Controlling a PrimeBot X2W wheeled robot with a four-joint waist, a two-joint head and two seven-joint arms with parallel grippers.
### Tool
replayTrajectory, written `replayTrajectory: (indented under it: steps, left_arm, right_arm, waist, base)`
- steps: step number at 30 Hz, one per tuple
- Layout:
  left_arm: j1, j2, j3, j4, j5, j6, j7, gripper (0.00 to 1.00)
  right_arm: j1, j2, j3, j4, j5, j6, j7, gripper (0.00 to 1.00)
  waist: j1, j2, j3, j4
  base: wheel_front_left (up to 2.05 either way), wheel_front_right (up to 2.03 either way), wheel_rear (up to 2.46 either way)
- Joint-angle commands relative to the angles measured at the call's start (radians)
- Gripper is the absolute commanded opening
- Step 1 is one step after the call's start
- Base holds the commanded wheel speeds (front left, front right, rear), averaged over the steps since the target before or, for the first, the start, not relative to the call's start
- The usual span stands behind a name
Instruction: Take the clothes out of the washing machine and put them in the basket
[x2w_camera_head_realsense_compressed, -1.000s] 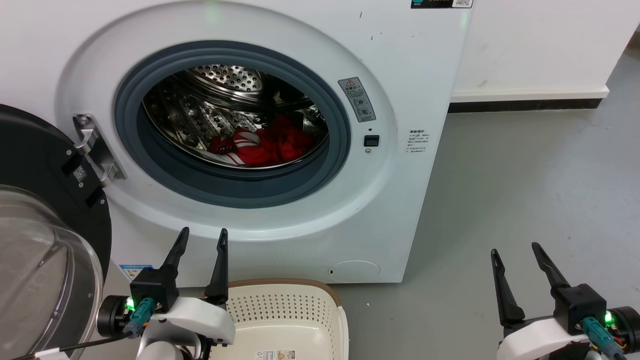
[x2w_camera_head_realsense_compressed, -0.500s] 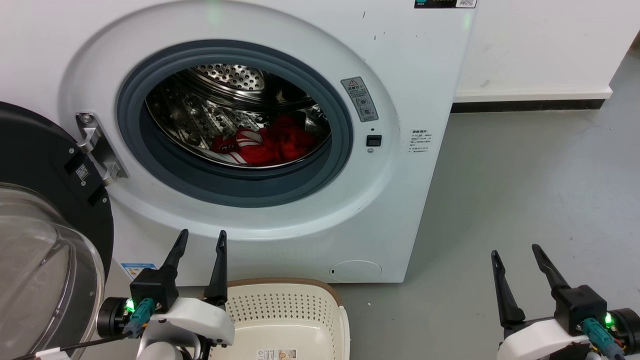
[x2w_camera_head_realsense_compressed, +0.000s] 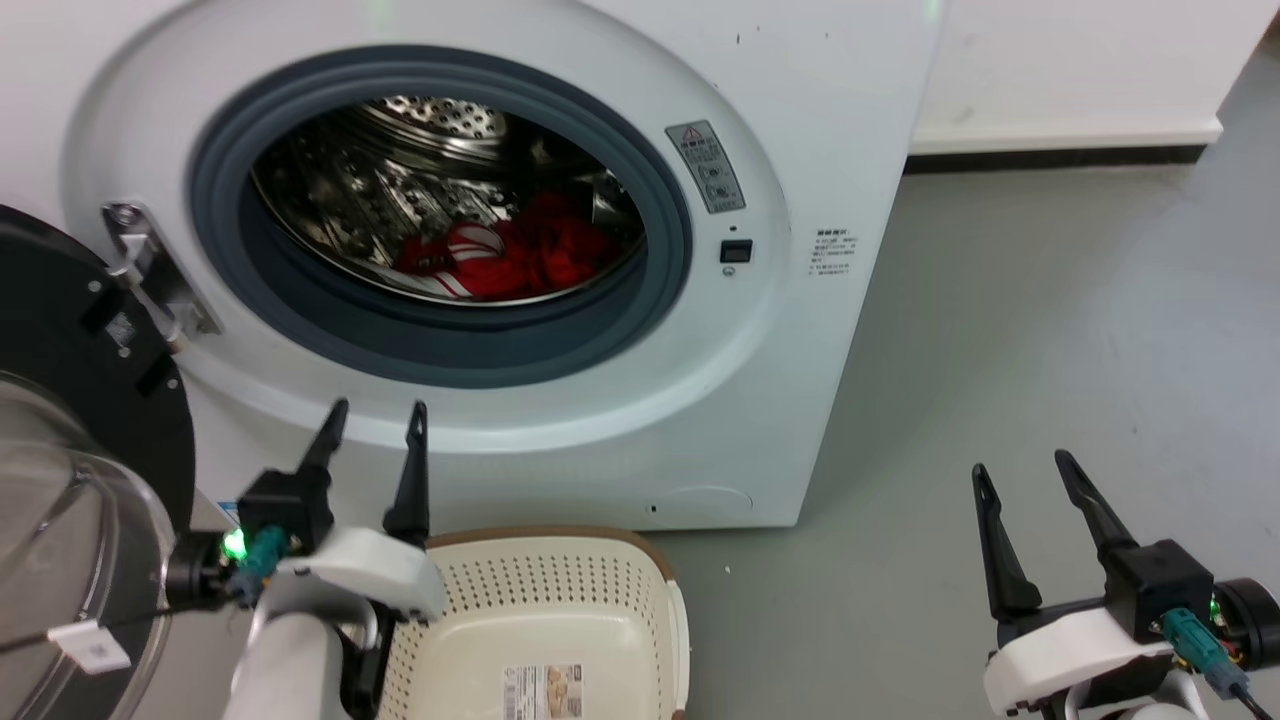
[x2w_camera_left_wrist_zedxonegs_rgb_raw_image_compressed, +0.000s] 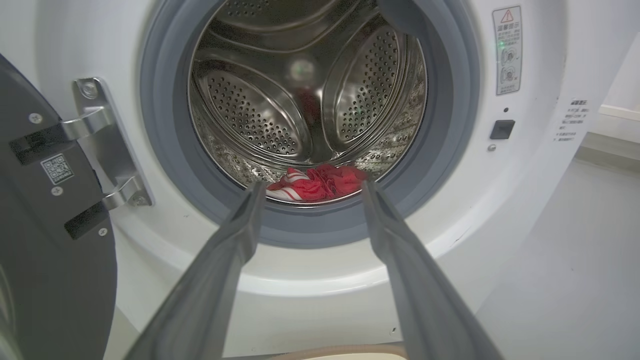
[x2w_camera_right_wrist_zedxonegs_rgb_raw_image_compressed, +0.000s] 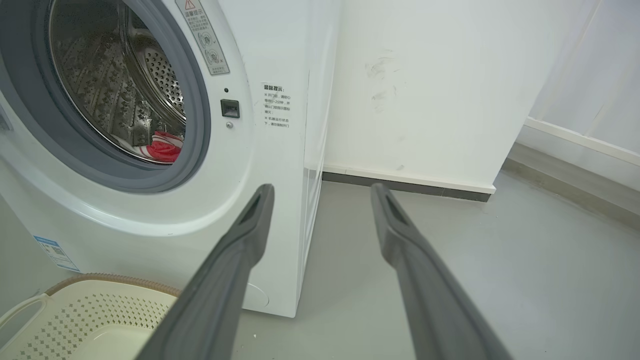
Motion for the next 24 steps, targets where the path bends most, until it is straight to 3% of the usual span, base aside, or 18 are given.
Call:
replayTrajectory:
  steps: [1, 9, 24]
  left_arm:
    - [-0.038, 0.013, 0.004, 0.014, 0.000, 0.001, -0.003, 1.00]
    - [-0.227, 0.086, 0.013, 0.135, -0.006, -0.004, -0.003, 1.00]
    - [-0.594, 0.268, -0.060, 0.368, 0.027, -0.010, 0.036, 1.00]
  right_arm:
    - [-0.020, 0.001, 0.007, -0.007, 0.005, -0.001, -0.004, 1.00]
    - [-0.090, 0.001, 0.031, 0.008, 0.031, -0.001, -0.029, 1.00]
    - [-0.219, 0.002, 0.098, 0.060, 0.098, -0.001, -0.078, 1.00]
  waist:
    - [0.0000, 0.0000, 0.045, -0.025]
    - [0.0000, 0.0000, 0.193, -0.094]
    - [0.0000, 0.0000, 0.428, -0.227]
  base:
    - [0.00, 0.00, 0.00]
    - [0.00, 0.00, 0.00]
    - [0.00, 0.00, 0.00]
